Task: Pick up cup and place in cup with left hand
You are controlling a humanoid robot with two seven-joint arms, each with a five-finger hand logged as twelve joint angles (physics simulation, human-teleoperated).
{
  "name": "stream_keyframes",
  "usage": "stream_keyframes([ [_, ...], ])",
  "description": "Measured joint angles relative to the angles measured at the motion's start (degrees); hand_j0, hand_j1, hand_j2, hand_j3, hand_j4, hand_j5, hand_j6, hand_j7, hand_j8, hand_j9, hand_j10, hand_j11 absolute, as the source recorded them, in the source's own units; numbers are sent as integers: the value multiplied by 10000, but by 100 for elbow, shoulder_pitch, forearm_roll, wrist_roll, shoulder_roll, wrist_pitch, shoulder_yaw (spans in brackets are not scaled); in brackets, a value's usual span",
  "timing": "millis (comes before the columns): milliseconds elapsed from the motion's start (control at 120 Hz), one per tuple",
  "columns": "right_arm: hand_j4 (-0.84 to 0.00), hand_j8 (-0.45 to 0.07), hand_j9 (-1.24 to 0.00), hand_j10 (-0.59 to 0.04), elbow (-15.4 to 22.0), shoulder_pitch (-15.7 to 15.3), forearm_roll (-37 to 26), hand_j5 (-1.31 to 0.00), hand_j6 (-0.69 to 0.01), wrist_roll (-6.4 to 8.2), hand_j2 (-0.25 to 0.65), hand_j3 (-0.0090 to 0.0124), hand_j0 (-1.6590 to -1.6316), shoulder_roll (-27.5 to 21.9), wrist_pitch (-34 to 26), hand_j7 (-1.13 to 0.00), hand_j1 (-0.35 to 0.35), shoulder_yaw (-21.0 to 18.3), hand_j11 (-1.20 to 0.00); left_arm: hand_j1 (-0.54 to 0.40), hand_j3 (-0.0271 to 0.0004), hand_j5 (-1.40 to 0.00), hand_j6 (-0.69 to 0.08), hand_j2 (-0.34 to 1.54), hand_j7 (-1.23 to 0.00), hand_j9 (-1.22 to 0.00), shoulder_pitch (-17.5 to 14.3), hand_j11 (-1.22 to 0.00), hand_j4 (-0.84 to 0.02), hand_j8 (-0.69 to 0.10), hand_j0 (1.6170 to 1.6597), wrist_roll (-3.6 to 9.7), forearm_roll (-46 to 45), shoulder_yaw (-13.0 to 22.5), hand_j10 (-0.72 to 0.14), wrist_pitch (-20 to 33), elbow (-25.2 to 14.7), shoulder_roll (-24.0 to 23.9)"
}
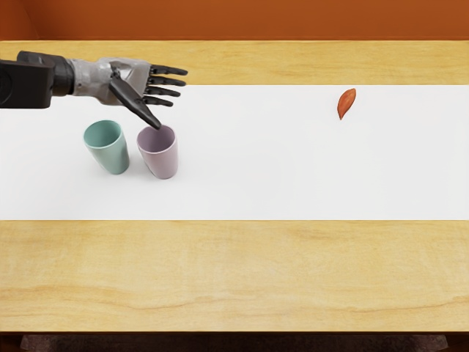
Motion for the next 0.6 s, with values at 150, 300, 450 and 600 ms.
stream_keyframes([
  [150,2,53,6,38,0,-14,-1,8,69,0,-12,0,-16581,0,1,0,-3479,0,4,3285,0,-226,-178,35,-225,-225,-11,-225,-178,-176,16581,7,117,11,-174,0,0,-9],
  [300,2,53,6,37,0,-28,1,8,68,0,-12,0,-16581,0,1,0,-3479,0,4,3285,0,-226,-180,35,-226,-225,-142,-225,-180,-178,16581,10,693,15,-175,0,0,-3],
  [450,2,52,5,37,0,-31,3,8,67,0,-12,0,-16581,0,2,0,-3479,0,4,3286,0,-226,-183,36,-226,-225,-414,-225,-183,-181,16581,74,1292,20,-178,0,-2,30],
  [600,2,51,5,36,0,-33,3,8,67,0,-12,0,-16581,0,2,0,-3479,0,4,3285,0,-227,-193,33,-226,-226,-617,-225,-190,-190,16581,202,1975,18,-184,1,-71,38],
])
